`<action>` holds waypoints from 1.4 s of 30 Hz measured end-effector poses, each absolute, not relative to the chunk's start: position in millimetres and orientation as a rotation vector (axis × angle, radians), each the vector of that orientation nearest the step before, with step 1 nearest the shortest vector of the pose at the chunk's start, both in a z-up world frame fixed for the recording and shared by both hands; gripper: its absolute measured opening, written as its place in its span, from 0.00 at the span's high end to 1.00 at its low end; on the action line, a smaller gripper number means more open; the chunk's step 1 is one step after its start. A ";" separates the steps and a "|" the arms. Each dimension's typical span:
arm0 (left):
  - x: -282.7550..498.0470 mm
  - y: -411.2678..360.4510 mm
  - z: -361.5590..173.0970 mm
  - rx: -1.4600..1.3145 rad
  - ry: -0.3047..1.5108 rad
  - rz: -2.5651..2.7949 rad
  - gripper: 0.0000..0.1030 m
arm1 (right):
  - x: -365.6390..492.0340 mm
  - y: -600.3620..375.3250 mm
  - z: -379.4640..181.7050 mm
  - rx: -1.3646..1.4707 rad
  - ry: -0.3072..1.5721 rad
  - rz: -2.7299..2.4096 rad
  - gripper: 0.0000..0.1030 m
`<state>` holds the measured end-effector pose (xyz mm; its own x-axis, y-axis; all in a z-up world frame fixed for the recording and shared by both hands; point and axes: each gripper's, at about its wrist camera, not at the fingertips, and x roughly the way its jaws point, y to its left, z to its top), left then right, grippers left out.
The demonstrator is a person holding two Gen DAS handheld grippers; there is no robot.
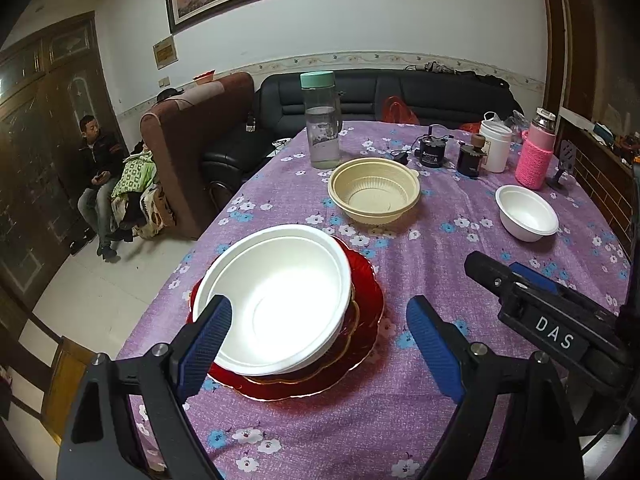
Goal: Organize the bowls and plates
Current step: 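Withdraw both tools from the stacked bowl, then move both tools to the beige plastic bowl and grasp its rim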
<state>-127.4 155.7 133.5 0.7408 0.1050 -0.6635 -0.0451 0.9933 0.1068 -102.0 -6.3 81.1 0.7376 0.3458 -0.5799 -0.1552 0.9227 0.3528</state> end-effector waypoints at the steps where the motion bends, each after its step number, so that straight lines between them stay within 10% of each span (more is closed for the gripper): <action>1: -127.6 154.0 133.5 0.089 0.732 0.081 0.14 | -103.3 -6.4 82.3 0.287 0.684 0.279 0.35; 42: -54.8 189.3 153.4 -0.093 0.801 -0.059 0.14 | -59.2 -18.6 101.3 0.212 0.688 0.241 0.33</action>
<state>-54.8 189.3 153.4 0.6946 -0.0881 -0.7140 0.0179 0.9943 -0.1052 -59.2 -18.6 101.3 0.7465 0.2881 -0.5998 -0.1492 0.9509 0.2712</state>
